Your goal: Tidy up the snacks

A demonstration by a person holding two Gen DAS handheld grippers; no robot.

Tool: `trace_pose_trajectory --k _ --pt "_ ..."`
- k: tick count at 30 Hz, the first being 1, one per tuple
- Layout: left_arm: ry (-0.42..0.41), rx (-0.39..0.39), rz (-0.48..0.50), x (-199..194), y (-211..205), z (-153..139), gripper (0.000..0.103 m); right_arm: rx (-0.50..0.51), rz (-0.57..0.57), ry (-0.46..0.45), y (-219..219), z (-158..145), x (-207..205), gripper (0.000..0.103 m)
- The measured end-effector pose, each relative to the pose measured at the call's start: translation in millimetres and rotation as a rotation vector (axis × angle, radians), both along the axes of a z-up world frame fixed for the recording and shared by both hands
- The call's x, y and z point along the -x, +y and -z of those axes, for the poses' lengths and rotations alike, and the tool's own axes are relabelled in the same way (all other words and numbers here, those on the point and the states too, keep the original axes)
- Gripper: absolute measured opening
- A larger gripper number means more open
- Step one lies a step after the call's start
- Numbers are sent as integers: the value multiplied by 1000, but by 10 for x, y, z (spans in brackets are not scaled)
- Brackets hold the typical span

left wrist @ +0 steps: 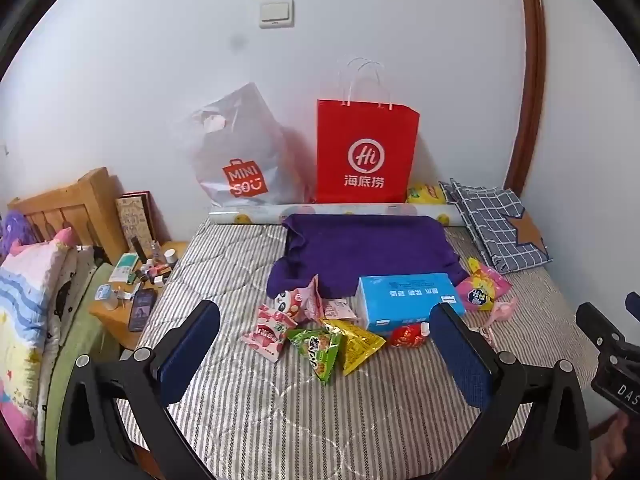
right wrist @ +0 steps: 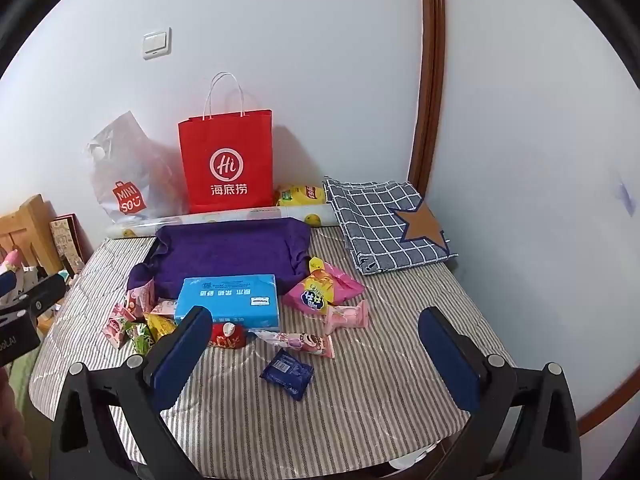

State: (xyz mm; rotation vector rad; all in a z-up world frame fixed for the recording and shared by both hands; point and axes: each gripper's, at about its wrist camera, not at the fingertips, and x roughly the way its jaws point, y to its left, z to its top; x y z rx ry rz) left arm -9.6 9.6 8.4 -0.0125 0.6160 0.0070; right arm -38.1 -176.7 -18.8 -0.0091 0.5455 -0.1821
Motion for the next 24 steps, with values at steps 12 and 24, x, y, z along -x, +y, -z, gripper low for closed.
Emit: trace_pose_trajectory --k 12,24 --pt "13 -23 -22 77 78 12 103 -21 9 21 -15 79 -12 103" --pt "2 17 21 67 88 -56 103 -31 60 27 -65 31 -56 103"
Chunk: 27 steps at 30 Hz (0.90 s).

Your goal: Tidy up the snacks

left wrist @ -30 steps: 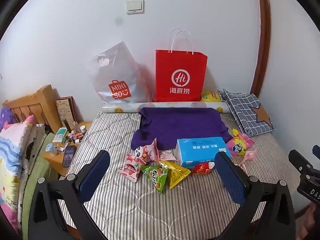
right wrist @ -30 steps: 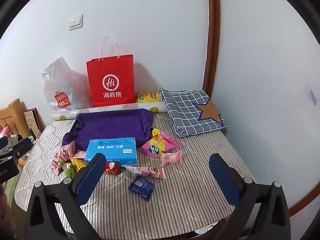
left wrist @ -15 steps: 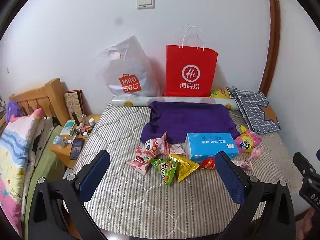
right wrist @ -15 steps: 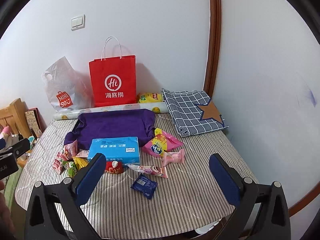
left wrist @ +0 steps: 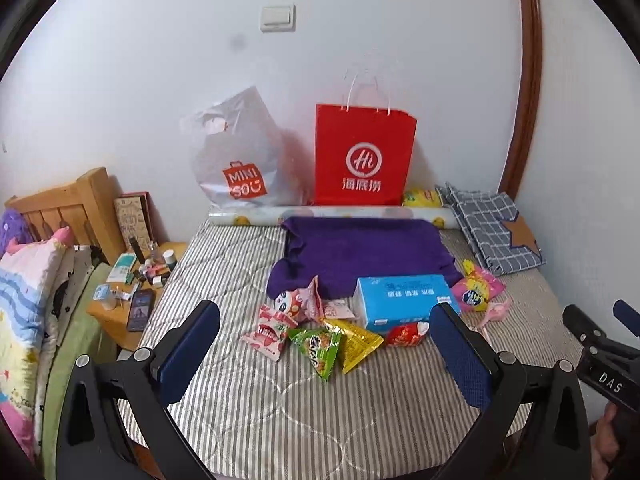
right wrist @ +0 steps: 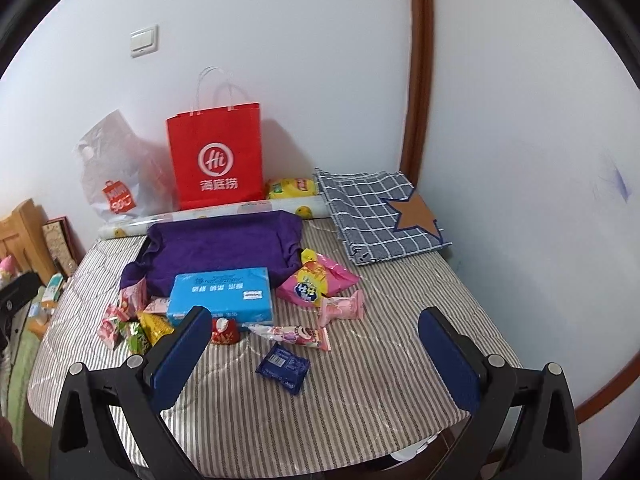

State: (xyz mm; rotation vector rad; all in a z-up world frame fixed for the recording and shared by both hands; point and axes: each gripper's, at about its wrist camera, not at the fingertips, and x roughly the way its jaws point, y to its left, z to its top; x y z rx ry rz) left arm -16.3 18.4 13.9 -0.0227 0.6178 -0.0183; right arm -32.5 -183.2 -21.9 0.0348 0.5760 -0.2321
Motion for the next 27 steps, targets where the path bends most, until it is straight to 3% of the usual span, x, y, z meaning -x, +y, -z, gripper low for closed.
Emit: trace_pose_trajectory --k 8,15,22,27 --pt "-24 5 11 -32 21 -11 103 32 -28 31 121 -7 -102 103" --pt "-19 14 22 -71 -11 0 103 99 -43 0 192 -14 -106 103" --pt "-67 42 29 -77 -11 -25 103 35 -51 -39 84 -48 -106 103" --pt "-39 30 21 -113 -48 -20 103 17 -42 -47 22 -37 -99 103"
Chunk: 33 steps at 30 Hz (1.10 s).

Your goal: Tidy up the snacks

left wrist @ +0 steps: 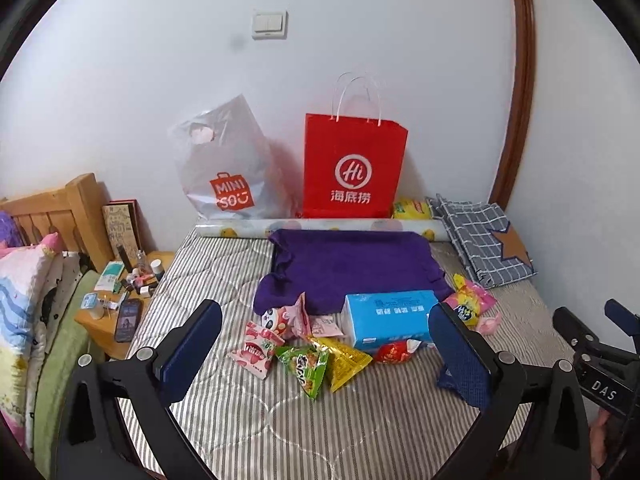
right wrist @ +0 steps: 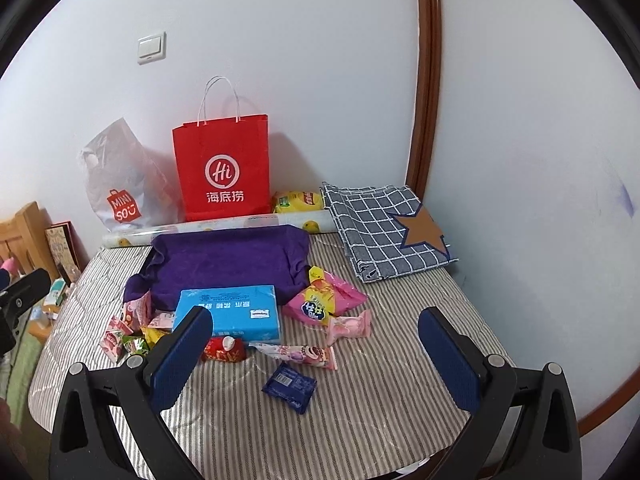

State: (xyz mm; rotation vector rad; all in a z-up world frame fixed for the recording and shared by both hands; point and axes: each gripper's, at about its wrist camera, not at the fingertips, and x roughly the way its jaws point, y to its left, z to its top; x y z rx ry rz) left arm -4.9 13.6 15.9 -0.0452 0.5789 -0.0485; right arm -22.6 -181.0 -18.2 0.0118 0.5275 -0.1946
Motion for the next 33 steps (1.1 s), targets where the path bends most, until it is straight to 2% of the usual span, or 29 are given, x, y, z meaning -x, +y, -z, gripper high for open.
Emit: trace_pose_trajectory --k 6,17,25,29,33 --pt "25 -31 1 -17 -28 44 103 7 -4 -25 -12 -14 56 103" --pt "-6 -42 26 74 -104 4 103 24 -27 -6 60 -22 115 103" --pt "-19 -29 18 82 -106 -37 103 12 -30 -30 56 -65 132 103" --pt "-12 -5 25 48 -84 -45 103 -58 -75 4 6 -55 79 103" --pt "-4 19 28 -1 -58 -28 103 -59 -76 30 -4 -13 9 103"
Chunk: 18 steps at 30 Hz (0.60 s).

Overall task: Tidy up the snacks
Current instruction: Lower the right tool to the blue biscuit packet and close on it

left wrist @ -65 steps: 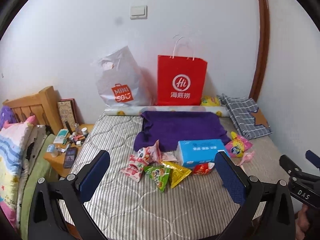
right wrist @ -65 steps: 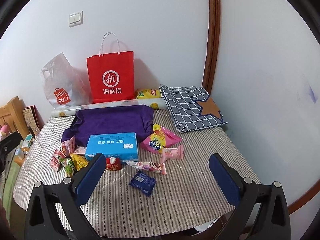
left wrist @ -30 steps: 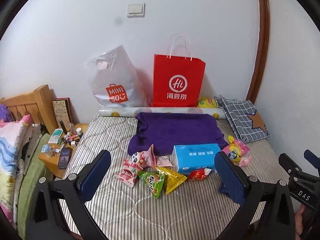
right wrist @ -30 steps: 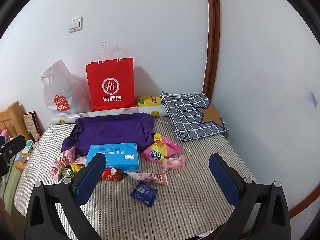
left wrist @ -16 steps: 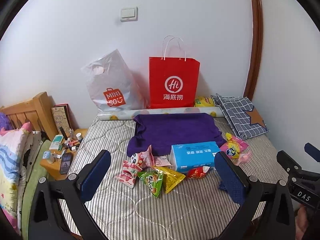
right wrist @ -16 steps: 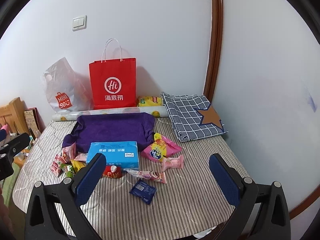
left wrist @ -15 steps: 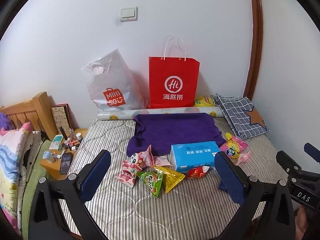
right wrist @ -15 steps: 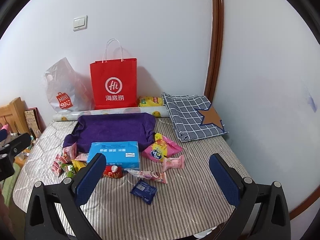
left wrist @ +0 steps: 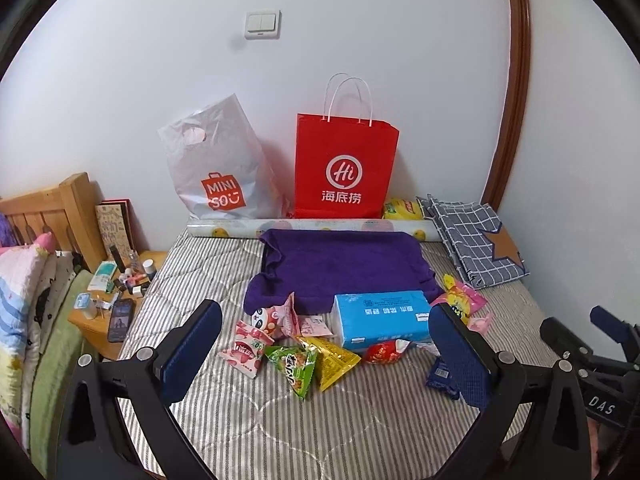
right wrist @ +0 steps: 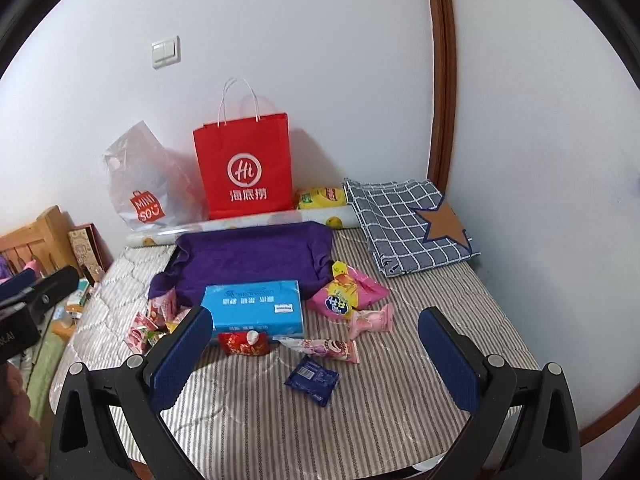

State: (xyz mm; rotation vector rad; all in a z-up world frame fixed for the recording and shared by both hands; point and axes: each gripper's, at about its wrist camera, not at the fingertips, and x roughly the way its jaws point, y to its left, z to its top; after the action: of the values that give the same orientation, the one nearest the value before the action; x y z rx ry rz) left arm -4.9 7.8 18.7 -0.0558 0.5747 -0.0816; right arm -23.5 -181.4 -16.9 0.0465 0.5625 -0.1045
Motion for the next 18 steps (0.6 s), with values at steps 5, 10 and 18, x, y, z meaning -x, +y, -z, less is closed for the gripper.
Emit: trace_pose_trajectory --k 5,10,18 --pt "5 -1 -19 -98 16 84 101 -14 1 16 -53 112 -91 103" --pt "36 -40 -9 -266 3 243 100 1 21 27 -141 302 -202 103" --pt "104 -70 -37 -568 87 503 99 -17 22 140 -277 809 -470 74"
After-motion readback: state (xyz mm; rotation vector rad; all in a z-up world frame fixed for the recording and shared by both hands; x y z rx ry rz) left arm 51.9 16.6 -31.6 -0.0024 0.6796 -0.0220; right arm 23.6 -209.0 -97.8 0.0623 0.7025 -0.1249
